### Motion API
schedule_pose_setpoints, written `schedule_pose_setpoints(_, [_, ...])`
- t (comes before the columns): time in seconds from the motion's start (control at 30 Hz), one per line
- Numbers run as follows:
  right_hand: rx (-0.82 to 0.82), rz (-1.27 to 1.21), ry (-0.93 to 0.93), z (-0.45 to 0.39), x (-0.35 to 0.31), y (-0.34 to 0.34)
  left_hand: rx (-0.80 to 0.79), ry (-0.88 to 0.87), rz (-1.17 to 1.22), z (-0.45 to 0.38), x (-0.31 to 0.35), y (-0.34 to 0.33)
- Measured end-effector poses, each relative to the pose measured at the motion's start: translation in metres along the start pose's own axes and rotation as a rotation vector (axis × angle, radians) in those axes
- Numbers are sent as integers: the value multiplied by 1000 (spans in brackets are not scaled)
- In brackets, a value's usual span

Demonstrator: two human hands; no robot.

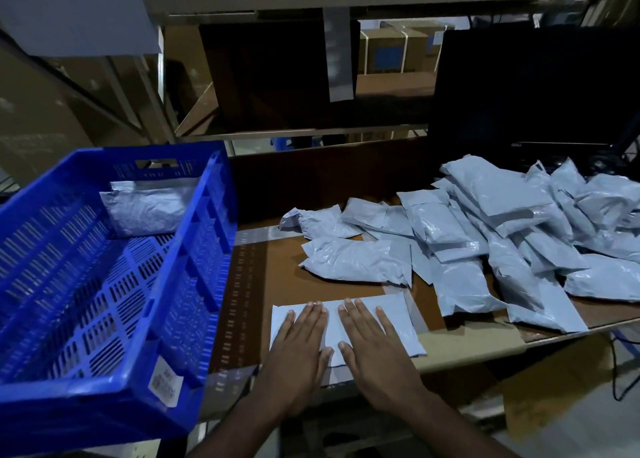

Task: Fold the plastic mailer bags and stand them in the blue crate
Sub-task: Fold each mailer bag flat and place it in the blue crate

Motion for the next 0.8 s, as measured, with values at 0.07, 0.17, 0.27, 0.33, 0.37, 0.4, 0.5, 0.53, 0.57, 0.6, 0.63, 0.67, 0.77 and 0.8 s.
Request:
schedule_pose_setpoints(0.07, [-17, -9, 6, -1, 2, 0, 13, -4, 13, 1, 1, 5])
schedule_pose_setpoints(0.17, [46, -50, 65, 2, 7, 3, 25, 25, 81, 4, 1, 8])
schedule_pose_setpoints(0.27, [79, -102, -18, 11, 28, 5, 30, 76, 152, 7, -4, 9])
schedule_pose_setpoints(0.33, [86, -101, -81, 19, 43, 9, 30, 83, 180, 7, -6, 10])
schedule_pose_setpoints(0.37, [76, -93, -101, 22, 49, 10, 29, 81, 180, 7, -6, 10])
schedule_pose_setpoints(0.4, [66, -92, -114, 24, 53, 11, 32, 80, 189, 6, -6, 10])
schedule_pose_setpoints(0.5, [60, -104, -125, 25, 54, 13, 91, 83, 263, 3, -10, 17])
schedule_pose_setpoints(0.53, [65, -117, -128, 25, 53, 14, 115, 89, 290, 2, -13, 22])
schedule_pose_setpoints(0.57, [71, -134, -132, 25, 52, 15, 133, 97, 313, 1, -17, 26])
schedule_pose_setpoints(0.6, [71, -148, -135, 24, 52, 15, 141, 104, 326, -1, -20, 29])
schedule_pose_setpoints(0.63, [65, -155, -141, 23, 52, 16, 142, 113, 325, -2, -23, 33])
schedule_pose_setpoints(0.67, [56, -160, -152, 22, 52, 16, 129, 131, 311, -4, -27, 36])
schedule_pose_setpoints(0.77, [31, -185, -166, 19, 53, 22, 35, 248, 214, -3, -36, 43])
schedule_pose_setpoints(0.8, [43, -176, -170, 18, 53, 26, 13, 278, 179, -2, -38, 47])
Point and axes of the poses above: each hand's wrist, its own z-axis away from the middle knuckle, its own y-axis out of the back of the hand, x = y × z, the point moved 7 cm from there along -z, towards the middle knuckle, and after that the axes turned 14 degrees about -x, right-handed, at the moved point
